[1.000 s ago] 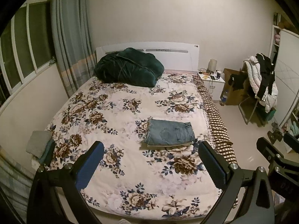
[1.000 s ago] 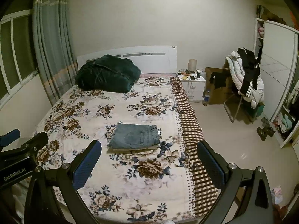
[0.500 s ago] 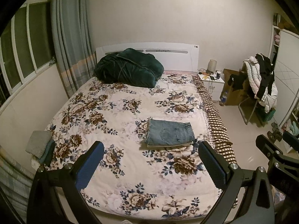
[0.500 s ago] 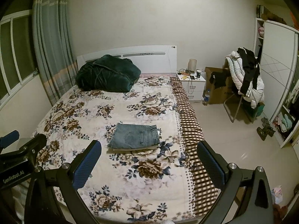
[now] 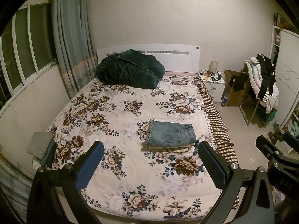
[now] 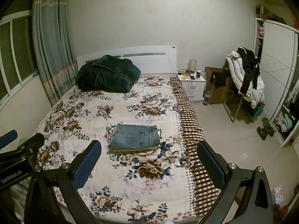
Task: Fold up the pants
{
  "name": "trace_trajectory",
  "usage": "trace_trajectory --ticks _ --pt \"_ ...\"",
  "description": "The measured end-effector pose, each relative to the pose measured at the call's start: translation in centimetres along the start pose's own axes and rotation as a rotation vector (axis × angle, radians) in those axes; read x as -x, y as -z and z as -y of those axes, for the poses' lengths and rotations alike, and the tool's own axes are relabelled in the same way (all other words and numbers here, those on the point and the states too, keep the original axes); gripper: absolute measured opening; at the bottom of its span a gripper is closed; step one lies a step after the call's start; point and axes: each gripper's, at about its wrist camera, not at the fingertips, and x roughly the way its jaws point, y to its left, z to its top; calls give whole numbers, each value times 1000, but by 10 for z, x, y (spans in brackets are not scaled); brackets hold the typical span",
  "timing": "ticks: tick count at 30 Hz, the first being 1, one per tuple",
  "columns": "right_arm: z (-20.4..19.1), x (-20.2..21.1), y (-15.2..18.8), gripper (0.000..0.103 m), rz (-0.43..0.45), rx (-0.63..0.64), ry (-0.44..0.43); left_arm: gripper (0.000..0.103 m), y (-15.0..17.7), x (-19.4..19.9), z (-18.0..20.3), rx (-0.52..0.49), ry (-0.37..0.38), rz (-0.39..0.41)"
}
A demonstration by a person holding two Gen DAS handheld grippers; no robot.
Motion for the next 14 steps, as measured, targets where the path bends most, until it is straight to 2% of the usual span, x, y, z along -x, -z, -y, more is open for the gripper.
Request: trace_trajectory --ticks 14 --pt "2 -1 -1 103 4 2 3 103 -6 -2 -9 5 -10 9"
